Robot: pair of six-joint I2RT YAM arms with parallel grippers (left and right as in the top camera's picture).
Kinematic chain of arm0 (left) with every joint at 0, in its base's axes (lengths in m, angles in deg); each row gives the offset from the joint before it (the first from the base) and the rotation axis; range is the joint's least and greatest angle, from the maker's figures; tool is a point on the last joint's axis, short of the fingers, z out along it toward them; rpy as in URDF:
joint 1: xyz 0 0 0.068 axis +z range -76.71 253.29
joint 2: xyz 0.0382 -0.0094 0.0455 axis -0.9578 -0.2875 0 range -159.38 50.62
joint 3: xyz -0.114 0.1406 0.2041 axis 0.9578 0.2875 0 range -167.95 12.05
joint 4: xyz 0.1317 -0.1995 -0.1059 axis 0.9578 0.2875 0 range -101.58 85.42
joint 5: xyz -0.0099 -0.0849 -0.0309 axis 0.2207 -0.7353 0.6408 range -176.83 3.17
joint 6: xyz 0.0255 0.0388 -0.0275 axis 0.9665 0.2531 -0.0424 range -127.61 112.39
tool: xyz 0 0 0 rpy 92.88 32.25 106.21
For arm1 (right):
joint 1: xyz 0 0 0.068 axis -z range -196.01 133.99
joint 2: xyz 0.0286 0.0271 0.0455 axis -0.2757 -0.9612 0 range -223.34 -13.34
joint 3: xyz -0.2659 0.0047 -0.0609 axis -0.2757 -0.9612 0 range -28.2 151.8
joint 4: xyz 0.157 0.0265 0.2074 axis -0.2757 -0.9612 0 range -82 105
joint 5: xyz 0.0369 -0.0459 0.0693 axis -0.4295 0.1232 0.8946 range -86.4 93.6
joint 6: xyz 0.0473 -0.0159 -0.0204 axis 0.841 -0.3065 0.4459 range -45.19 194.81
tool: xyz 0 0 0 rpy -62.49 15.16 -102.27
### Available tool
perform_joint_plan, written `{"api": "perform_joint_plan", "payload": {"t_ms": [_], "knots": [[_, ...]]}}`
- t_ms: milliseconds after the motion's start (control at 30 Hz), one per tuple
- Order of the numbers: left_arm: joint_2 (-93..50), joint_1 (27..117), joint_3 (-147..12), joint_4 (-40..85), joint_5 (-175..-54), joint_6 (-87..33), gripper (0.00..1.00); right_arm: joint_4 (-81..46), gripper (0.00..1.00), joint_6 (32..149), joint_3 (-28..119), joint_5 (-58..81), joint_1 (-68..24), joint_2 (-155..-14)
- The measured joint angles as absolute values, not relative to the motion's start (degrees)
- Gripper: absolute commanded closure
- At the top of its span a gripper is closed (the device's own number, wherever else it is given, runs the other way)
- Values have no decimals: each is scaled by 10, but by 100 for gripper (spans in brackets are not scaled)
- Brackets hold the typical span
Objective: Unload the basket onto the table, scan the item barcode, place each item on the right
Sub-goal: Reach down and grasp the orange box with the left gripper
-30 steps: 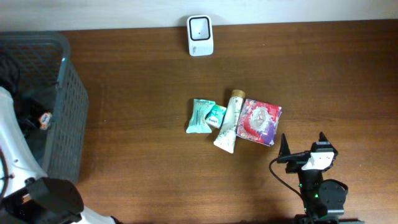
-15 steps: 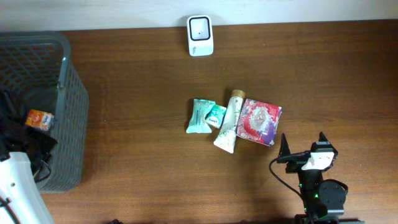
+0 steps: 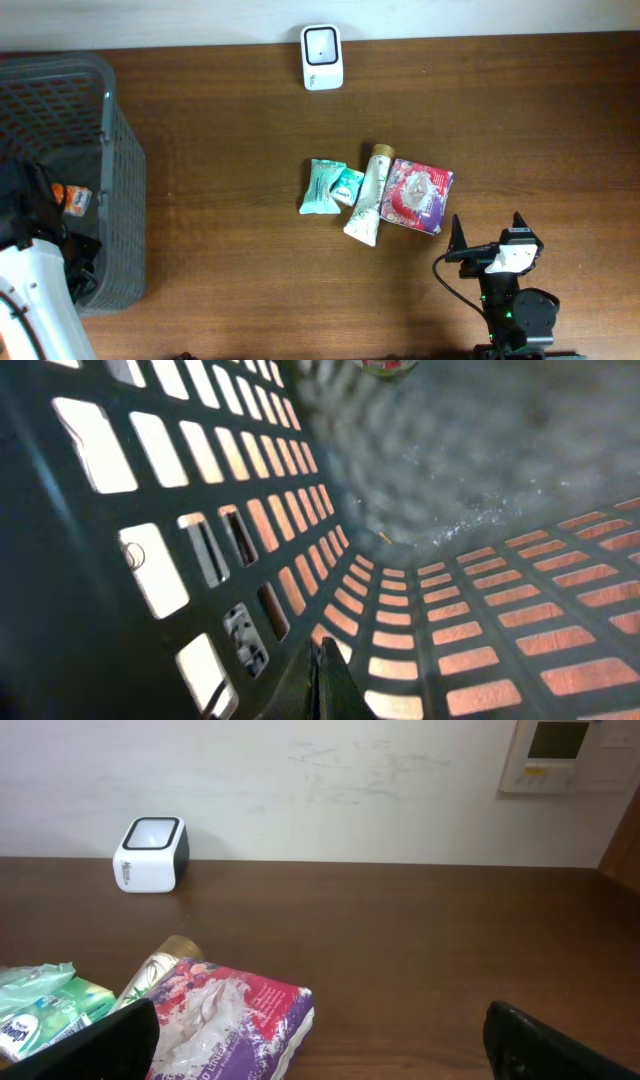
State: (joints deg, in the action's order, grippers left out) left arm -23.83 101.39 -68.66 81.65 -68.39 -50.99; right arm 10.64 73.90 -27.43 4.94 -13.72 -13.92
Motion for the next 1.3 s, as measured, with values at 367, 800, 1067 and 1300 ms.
{"api": "perform_joint_plan", "payload": {"t_ms": [367,800,1067,1300], "knots": [[-71,1013,-685,820,-686,-512,100,106,2,739,-274,49,-137,-139],[-86,1013,-681,482,-832,-429,2,106,1,739,-274,50,-137,-139],[-387,1012,-791,471,-830,-350,0,107,1,739,-274,49,-137,-139],[-540,1012,-797,462,-786,-344,5,106,1,739,-274,49,-137,-139]]}}
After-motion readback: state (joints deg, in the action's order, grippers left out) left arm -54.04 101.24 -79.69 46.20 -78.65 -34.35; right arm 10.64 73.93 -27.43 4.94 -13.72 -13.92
